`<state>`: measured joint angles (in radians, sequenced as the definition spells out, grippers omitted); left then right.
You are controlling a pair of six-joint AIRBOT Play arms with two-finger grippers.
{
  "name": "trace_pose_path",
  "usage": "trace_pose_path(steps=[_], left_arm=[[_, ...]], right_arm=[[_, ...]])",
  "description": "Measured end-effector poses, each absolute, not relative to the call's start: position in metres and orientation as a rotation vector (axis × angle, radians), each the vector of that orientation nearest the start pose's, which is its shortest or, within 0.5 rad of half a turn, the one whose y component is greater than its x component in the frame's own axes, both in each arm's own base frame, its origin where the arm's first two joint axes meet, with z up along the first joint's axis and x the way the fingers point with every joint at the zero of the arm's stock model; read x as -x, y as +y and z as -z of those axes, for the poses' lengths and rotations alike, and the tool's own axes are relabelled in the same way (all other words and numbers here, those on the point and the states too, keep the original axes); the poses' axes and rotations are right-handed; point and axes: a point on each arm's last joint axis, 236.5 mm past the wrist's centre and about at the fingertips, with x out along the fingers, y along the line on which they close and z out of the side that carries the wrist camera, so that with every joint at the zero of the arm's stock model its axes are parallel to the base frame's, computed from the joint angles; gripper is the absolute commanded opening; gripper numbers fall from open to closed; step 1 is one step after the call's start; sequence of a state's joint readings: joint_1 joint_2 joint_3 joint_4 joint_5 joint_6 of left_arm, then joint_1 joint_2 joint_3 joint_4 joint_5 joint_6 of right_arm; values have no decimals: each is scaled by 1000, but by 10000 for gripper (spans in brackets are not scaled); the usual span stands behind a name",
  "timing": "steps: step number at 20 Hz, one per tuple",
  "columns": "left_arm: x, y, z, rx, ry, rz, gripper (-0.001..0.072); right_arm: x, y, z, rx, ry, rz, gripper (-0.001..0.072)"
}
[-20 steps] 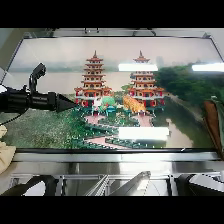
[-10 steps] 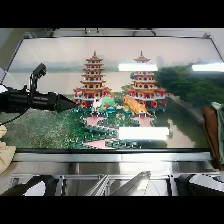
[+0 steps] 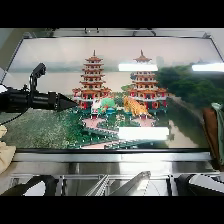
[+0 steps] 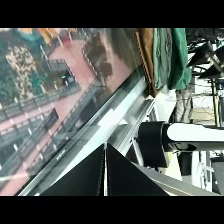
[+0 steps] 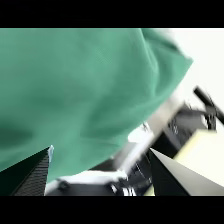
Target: Fold the shirts.
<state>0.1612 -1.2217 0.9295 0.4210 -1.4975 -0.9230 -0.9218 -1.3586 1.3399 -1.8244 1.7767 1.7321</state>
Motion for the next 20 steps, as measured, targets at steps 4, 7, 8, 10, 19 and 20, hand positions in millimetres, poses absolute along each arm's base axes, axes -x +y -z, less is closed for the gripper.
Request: trace_pose_path(steps=[4, 7, 8, 10, 19, 20], left_arm=[[-311, -169, -93, 686, 1105, 1007, 11], [-318, -166, -110, 712, 1047, 1012, 10], [-321, -163, -117, 710, 1025, 1010, 10], [-323, -159, -134, 690, 974, 1014, 11], [-284, -168, -137, 529, 978, 973, 13], [-278, -170, -133, 521, 986, 971, 13]], right_arm=[[-203, -270, -86, -659, 1452, 929, 205], [-273, -246, -112, -615, 1279, 751, 25], [-297, -230, -119, -610, 1231, 671, 25], [-343, -182, -132, -601, 1167, 473, 25], [-381, 142, -121, -289, 1260, -375, 23], [-366, 176, -107, -236, 1291, -438, 23]])
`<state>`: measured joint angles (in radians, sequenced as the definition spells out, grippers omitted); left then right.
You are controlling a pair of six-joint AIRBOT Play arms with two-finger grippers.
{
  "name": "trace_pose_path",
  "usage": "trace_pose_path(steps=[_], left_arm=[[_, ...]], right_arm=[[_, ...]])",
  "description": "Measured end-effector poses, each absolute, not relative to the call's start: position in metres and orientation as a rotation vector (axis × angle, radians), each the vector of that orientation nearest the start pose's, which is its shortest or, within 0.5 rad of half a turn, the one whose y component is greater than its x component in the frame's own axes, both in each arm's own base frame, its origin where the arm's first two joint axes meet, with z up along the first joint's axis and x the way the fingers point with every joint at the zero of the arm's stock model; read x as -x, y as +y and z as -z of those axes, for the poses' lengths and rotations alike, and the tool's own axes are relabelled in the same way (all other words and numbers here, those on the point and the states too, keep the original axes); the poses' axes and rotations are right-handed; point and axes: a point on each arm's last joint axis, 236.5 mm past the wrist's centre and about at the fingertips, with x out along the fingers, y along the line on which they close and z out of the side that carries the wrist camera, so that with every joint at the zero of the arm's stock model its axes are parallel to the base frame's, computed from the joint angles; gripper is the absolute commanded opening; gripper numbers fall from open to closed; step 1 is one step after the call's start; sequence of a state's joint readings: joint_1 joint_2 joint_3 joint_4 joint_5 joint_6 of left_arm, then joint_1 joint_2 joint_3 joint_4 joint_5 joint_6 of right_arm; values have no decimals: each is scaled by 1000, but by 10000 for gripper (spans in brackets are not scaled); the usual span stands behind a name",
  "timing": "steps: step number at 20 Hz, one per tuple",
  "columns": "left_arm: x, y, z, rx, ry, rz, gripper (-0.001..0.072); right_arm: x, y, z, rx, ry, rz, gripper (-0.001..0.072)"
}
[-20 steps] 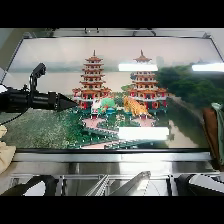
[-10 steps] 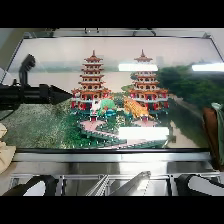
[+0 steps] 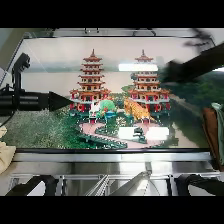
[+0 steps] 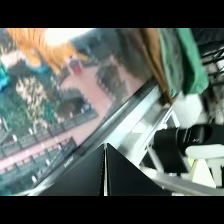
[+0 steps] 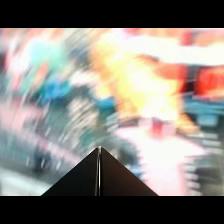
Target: Fold the shirts.
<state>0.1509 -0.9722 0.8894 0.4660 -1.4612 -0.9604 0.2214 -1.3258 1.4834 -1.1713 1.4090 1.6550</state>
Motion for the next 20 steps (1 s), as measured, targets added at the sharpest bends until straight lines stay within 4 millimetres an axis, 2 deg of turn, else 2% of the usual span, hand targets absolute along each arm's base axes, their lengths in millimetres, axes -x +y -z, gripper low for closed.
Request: trace_pose_path(steps=[2, 3, 5, 8, 14, 20], left_arm=[[-268, -172, -124, 520, 1002, 957, 13], [-263, -173, -119, 519, 1007, 949, 14], [-254, -174, -112, 521, 1017, 946, 14], [-250, -174, -104, 527, 1019, 924, 14], [-252, -173, -88, 569, 1066, 904, 12], [-256, -173, -75, 606, 1113, 894, 13]], right_arm=[[-337, 222, -74, -140, 1334, -514, 22], [-325, 236, -59, -112, 1342, -534, 22], [-309, 250, -41, -93, 1335, -549, 22], [-305, 251, -37, -105, 1296, -546, 23], [-313, 242, -51, -142, 1219, -530, 24], [-315, 241, -47, -146, 1222, -522, 24]])
